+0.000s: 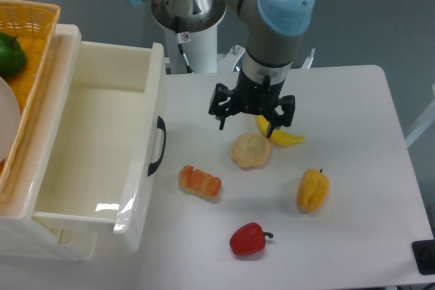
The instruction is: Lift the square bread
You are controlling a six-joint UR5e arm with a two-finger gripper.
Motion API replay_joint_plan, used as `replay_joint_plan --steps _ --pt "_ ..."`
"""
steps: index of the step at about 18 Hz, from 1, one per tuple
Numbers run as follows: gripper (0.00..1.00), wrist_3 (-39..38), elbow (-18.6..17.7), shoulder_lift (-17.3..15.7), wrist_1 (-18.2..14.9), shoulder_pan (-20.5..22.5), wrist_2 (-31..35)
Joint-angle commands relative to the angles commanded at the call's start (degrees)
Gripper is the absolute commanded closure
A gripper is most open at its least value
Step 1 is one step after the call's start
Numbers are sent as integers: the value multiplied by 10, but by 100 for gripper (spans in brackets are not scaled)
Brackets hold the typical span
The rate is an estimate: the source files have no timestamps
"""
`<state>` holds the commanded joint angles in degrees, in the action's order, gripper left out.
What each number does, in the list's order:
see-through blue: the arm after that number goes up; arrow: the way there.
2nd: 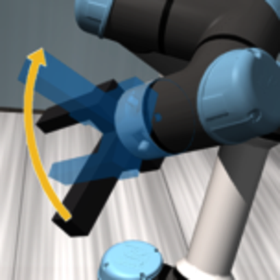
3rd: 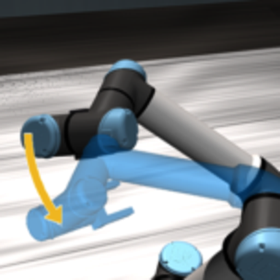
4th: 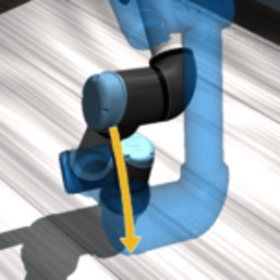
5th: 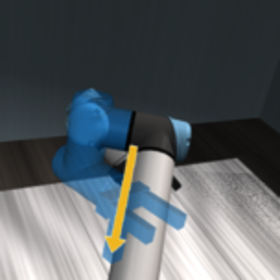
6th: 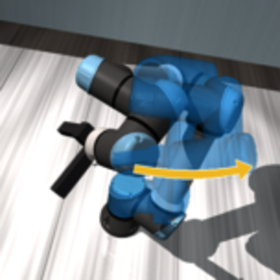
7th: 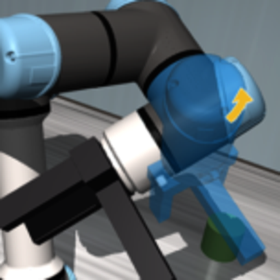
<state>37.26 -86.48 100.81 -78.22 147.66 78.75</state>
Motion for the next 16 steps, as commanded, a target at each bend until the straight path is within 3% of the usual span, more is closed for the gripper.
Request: replay_joint_plan --steps 8,16 --pt "0 -4 -9 1 2 -3 3" --pt "0 -23 -62 -3 50 -4 4"
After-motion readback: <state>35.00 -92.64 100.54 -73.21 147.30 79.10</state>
